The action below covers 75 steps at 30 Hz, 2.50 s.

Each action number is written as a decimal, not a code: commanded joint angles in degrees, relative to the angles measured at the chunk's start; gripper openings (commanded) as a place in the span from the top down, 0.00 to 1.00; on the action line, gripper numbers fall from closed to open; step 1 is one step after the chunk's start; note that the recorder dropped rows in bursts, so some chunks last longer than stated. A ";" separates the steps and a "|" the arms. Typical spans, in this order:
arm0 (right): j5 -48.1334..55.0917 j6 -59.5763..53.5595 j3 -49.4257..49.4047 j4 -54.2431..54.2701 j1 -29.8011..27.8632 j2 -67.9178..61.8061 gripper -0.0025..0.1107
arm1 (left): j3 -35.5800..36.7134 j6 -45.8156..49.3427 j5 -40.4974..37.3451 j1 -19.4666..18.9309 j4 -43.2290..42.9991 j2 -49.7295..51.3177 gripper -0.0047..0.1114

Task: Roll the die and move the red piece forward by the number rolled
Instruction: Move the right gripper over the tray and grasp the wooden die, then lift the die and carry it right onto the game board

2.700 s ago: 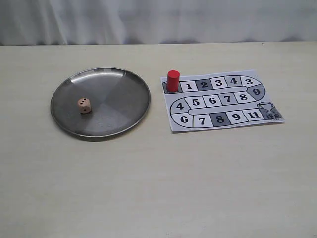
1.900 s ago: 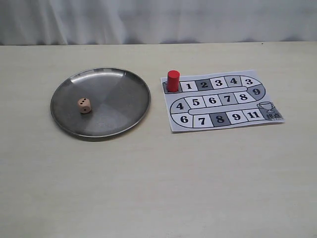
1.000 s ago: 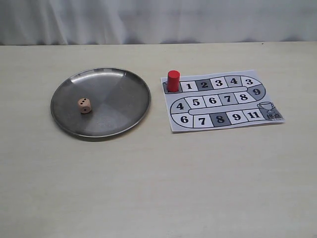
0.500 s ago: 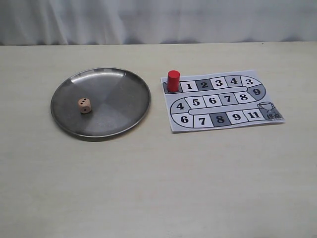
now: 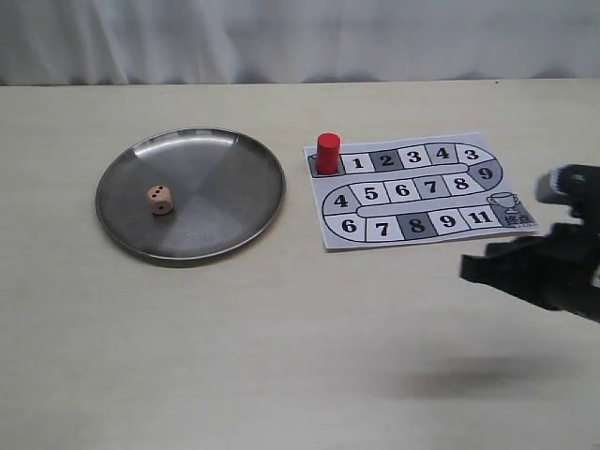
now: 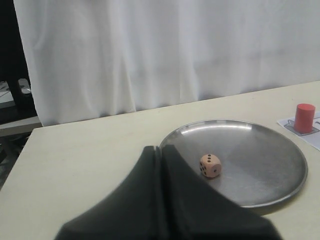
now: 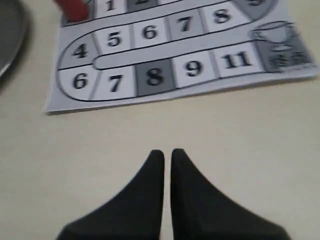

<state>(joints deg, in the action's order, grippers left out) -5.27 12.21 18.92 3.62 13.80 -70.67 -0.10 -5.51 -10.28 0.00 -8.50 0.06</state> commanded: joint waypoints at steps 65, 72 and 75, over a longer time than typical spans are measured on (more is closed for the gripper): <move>58.80 -12.21 87.12 -8.04 8.24 -41.45 0.94 | 0.10 -0.14 0.33 0.03 0.21 -0.06 0.96; 49.62 -10.81 70.26 -6.64 -0.04 -42.49 0.94 | 0.10 -0.14 0.33 0.03 0.21 -0.06 0.96; 43.59 -9.62 65.03 -6.53 -1.66 -44.24 0.94 | 0.10 -0.14 0.33 0.03 0.21 -0.06 0.96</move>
<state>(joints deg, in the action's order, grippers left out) 44.29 1.54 88.15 -3.53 13.53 -113.93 -0.10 -5.51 -10.39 0.00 -8.50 0.06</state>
